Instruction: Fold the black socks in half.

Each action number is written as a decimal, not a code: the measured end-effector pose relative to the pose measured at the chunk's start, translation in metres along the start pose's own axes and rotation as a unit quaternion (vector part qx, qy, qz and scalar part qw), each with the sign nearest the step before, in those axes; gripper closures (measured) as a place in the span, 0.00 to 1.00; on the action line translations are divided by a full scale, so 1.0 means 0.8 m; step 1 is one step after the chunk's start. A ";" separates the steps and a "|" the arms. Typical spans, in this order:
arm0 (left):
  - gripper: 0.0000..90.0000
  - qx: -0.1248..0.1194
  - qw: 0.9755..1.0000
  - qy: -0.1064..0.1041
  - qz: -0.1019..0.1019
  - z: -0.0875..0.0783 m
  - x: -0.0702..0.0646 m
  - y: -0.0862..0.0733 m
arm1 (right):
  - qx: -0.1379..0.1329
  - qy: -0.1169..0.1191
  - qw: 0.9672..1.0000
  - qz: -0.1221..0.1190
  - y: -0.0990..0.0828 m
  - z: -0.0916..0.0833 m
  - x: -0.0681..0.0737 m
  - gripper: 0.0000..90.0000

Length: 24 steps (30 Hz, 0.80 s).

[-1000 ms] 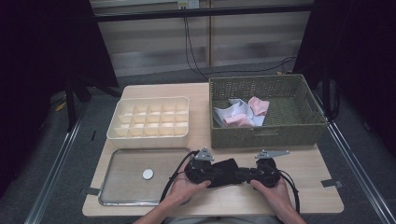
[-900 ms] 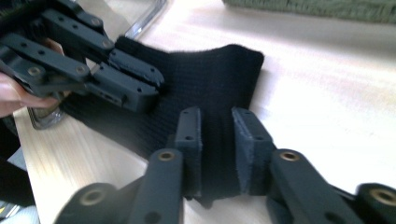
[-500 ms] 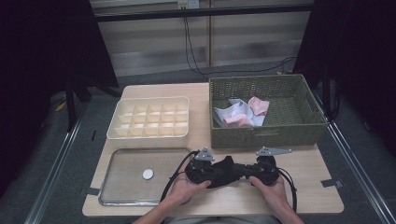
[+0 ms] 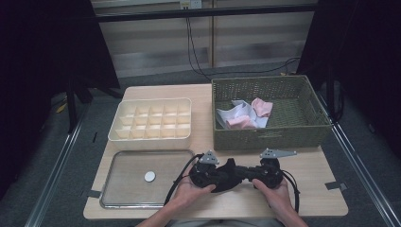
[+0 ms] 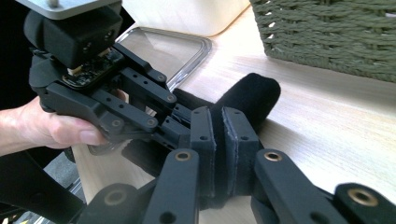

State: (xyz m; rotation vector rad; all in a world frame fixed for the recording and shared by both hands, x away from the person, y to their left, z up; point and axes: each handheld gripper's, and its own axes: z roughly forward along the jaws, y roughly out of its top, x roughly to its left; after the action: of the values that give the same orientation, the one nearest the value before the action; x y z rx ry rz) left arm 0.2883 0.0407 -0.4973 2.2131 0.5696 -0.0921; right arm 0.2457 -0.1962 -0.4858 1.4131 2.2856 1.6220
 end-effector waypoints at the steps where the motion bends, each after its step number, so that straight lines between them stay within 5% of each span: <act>1: 0.90 -0.004 1.000 -0.001 -0.004 0.000 -0.001 0.000 | -0.001 -0.001 1.000 -0.002 0.000 -0.001 -0.001 0.92; 15: 0.71 -0.031 0.999 0.000 -0.011 -0.041 0.002 0.006 | 0.004 -0.010 1.000 0.008 -0.002 -0.009 -0.010 0.92; 24: 0.63 -0.026 0.999 0.036 -0.015 -0.074 0.015 -0.005 | -0.011 -0.022 1.000 0.010 0.003 -0.018 -0.017 0.92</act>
State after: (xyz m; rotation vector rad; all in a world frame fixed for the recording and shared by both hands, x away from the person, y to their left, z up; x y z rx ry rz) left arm 0.2899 0.0919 -0.4646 2.1642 0.6386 -0.0141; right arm 0.2485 -0.2162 -0.4837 1.4555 2.2310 1.5992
